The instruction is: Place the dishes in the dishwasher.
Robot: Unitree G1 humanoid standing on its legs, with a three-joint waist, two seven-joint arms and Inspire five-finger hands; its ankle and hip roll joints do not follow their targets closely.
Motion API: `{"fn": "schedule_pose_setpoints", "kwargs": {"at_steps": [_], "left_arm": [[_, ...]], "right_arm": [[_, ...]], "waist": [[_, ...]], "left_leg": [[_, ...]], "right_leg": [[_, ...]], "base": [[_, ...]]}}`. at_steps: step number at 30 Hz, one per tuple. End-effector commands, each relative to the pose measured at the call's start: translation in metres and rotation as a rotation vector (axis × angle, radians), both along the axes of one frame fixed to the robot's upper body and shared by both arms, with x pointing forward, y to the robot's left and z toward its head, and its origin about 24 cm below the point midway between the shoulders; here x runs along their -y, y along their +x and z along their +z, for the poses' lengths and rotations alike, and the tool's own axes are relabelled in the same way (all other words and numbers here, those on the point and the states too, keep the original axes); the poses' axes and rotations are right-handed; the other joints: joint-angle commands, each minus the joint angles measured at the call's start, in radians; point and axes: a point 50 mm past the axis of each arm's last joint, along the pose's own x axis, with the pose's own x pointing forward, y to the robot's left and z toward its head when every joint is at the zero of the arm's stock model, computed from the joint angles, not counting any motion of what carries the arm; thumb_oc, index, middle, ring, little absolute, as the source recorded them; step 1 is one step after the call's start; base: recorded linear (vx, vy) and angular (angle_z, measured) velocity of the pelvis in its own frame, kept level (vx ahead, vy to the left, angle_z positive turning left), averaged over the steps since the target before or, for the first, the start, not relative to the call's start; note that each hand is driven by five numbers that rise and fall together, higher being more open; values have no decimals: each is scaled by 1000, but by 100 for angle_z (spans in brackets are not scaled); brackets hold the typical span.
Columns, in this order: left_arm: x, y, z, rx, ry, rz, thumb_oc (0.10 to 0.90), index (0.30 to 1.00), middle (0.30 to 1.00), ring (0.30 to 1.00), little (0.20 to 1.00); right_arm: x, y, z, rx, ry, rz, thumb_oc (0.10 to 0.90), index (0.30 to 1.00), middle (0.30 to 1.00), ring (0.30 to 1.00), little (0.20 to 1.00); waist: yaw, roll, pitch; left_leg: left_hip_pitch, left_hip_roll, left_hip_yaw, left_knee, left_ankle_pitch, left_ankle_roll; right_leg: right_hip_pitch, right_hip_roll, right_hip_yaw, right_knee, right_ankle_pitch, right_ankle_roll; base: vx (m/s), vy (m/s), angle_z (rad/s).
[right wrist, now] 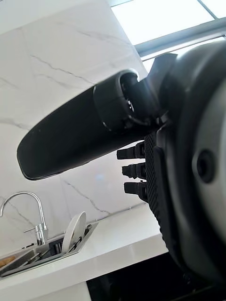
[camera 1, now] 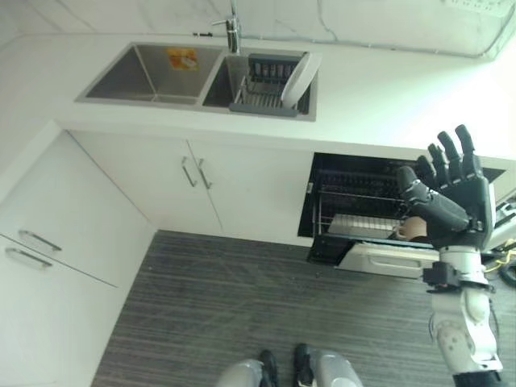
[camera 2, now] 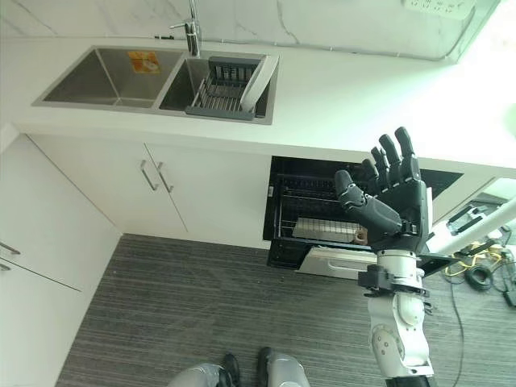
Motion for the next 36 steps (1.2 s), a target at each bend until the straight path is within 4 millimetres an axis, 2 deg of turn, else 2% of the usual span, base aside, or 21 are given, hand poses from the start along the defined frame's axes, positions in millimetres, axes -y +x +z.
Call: {"fn": "schedule_pose_setpoints", "kwargs": {"at_steps": [1,2,5,6,8,11,13,14,19,22,24,26,27,28,29,31,36], "left_arm": [[8,17,1,74,24,49,800,900,900,900,900],[6,18,2,76,40,80,800,900,900,900,900],[2,12,1,49,55,115,800,900,900,900,900],[1,7,1,33,59,133,800,900,900,900,900],[2,-1,-1,14,59,168,800,900,900,900,900],[3,-3,-2,29,51,146,800,900,900,900,900],[4,-2,-2,47,34,108,800,900,900,900,900],[7,0,-2,55,10,78,800,900,900,900,900],[12,16,0,74,-24,-40,800,900,900,900,900],[12,24,1,71,-23,-75,800,900,900,900,900],[9,27,2,73,-4,-95,800,900,900,900,900],[4,30,3,77,9,-51,800,900,900,900,900],[2,31,4,81,18,-53,800,900,900,900,900],[0,31,5,86,22,-48,800,900,900,900,900],[0,32,5,89,24,-41,800,900,900,900,900],[-2,28,4,86,26,-15,800,900,900,900,900],[2,15,2,39,36,38,800,900,900,900,900]], "right_arm": [[-6,1,57,308,-75,52,800,900,900,900,900],[-11,4,55,303,-84,64,800,900,900,900,900],[-24,11,54,283,-115,99,800,900,900,900,900],[-29,13,54,272,-127,113,800,900,900,900,900],[-35,16,54,255,-143,124,800,900,900,900,900],[-34,15,53,249,-150,115,800,900,900,900,900],[-30,13,54,255,-158,97,800,900,900,900,900],[-25,12,54,256,-157,77,800,900,900,900,900],[-18,9,50,241,-127,67,800,900,900,900,900],[-16,8,47,241,-111,61,800,900,900,900,900],[-19,7,44,239,-104,69,800,900,900,900,900],[-22,9,43,243,-103,88,800,900,900,900,900],[-18,9,44,256,-94,87,800,900,900,900,900],[-16,10,45,267,-88,89,800,900,900,900,900],[-16,11,46,275,-87,94,800,900,900,900,900],[-16,12,49,285,-90,109,800,900,900,900,900],[-21,14,52,273,-99,95,800,900,900,900,900]], "waist": [[41,-66,23],[51,-68,29],[68,-56,24],[74,-43,25],[91,-5,33],[101,8,40],[98,10,40],[95,10,32],[91,9,2],[69,19,-12],[58,24,-3],[57,23,10],[54,18,16],[53,10,21],[53,1,24],[51,-12,22],[77,-32,-12]], "left_leg": [[-80,67,-1,416,15,-70],[-115,62,-24,426,31,-71],[-77,85,-62,216,63,-65],[-71,115,-86,105,108,-85],[-180,201,-175,105,173,-135],[-243,244,-193,105,198,-146],[-250,258,-173,105,184,-142],[-239,257,-149,105,149,-134],[-186,195,-172,105,71,-91],[-152,160,-180,105,26,-41],[-121,141,-160,105,-6,-4],[-102,150,-130,105,-22,-3],[-100,150,-128,105,-25,-7],[-96,149,-123,105,-29,-11],[-94,143,-117,105,-35,-12],[-81,136,-108,105,-57,-10],[-76,166,-88,105,-46,-49]], "right_leg": [[128,-20,-5,-130,39,36],[128,-16,21,-130,45,39],[136,-3,60,-130,29,49],[149,9,77,-130,12,52],[191,47,118,-130,-26,54],[228,49,133,-130,-49,55],[245,37,130,-130,-58,60],[260,19,122,-130,-62,72],[290,-16,111,-130,-47,105],[298,-21,87,-114,79,125],[199,-36,46,69,131,142],[137,-22,13,-5,121,131],[123,-23,8,-101,134,131],[97,-36,6,-130,132,133],[65,-53,10,-130,126,139],[6,-86,30,-130,161,161],[43,-73,20,-130,75,133]], "base": [[233,-38,43],[295,34,21],[286,190,-25],[296,280,-44],[417,374,-55],[334,287,-49],[299,334,-46],[335,397,-44],[271,313,-28],[186,276,-12],[137,267,-18],[80,16,-67],[15,-144,-99],[-11,-160,-64],[-9,-165,-16],[60,-200,-12],[141,-332,-10]]}}
